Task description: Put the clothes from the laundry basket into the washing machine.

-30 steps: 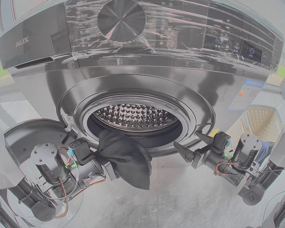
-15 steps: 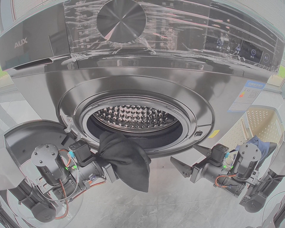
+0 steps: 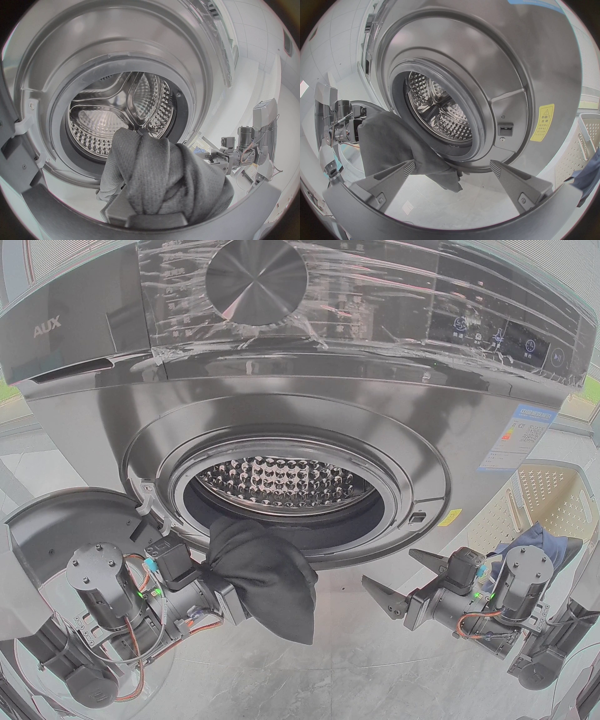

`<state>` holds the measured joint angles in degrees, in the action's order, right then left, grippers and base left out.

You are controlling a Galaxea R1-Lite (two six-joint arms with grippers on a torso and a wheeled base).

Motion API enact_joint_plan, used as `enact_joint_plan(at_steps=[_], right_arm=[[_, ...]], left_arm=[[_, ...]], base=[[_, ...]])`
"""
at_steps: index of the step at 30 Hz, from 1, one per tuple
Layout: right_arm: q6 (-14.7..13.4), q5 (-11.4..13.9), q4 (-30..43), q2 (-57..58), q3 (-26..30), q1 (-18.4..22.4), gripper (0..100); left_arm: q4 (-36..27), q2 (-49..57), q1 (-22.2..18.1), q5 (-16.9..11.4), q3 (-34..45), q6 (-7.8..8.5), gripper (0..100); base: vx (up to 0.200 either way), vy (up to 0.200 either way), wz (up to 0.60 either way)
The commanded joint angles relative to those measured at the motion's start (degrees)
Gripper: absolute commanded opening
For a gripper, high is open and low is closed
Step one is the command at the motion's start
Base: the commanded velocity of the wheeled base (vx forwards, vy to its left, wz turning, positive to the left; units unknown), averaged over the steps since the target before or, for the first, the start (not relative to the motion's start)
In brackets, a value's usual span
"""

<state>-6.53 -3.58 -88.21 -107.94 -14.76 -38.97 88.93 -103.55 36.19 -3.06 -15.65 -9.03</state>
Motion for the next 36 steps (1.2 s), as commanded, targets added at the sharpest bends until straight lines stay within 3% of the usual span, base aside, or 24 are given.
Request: enact_joint_plan(at_steps=[1, 7, 10, 12, 25, 29, 31, 34, 36], right_arm=[[-0.06, -0.11, -0.03, 0.36, -0.44, -0.14, 100], [0.03, -0.02, 0.06, 1.85, -0.18, -0.4, 100], [0.03, -0.02, 0.06, 1.85, 0.35, -1.54, 100], [-0.15, -0.2, 0.06, 1.85, 0.35, -2.42, 100], [-0.32, -0.37, -0.03, 1.76, 0.79, -3.3, 100], [-0.32, -0.37, -0.03, 1.68, 0.79, -3.21, 100], [-0.32, -0.37, -0.03, 1.59, 0.79, -3.3, 100], [-0.41, -0.37, -0.03, 1.5, 0.79, -3.3, 100], [-0.41, -0.37, -0.03, 1.32, 0.79, -3.57, 100]], left_arm=[[0.01, -0.16, -0.07, -0.02, -0.52, -0.02, 0], [-0.07, -3.68, -0.33, 0.07, -3.33, 0.95, 0], [-0.07, -6.23, -0.33, 0.25, -6.14, 2.79, 0], [-0.16, -9.39, -0.95, 0.34, -12.82, 3.76, 0], [-2.97, -22.14, -5.61, 2.09, -33.92, 2.88, 0], [-7.37, -23.02, -5.78, 2.01, -36.47, 2.0, 0], [-11.59, -23.72, -5.87, 2.01, -40.25, 0.77, 0], [-14.57, -24.95, -6.22, 2.01, -44.82, 0.6, 0], [-19.41, -27.5, -7.54, 2.09, -52.2, 0.6, 0]], base=[[0.0, 0.0, 0.0], [0.0, 0.0, 0.0], [0.0, 0.0, 0.0], [0.0, 0.0, 0.0], [0.0, 0.0, 0.0], [0.0, 0.0, 0.0], [0.0, 0.0, 0.0], [0.0, 0.0, 0.0], [0.0, 0.0, 0.0]])
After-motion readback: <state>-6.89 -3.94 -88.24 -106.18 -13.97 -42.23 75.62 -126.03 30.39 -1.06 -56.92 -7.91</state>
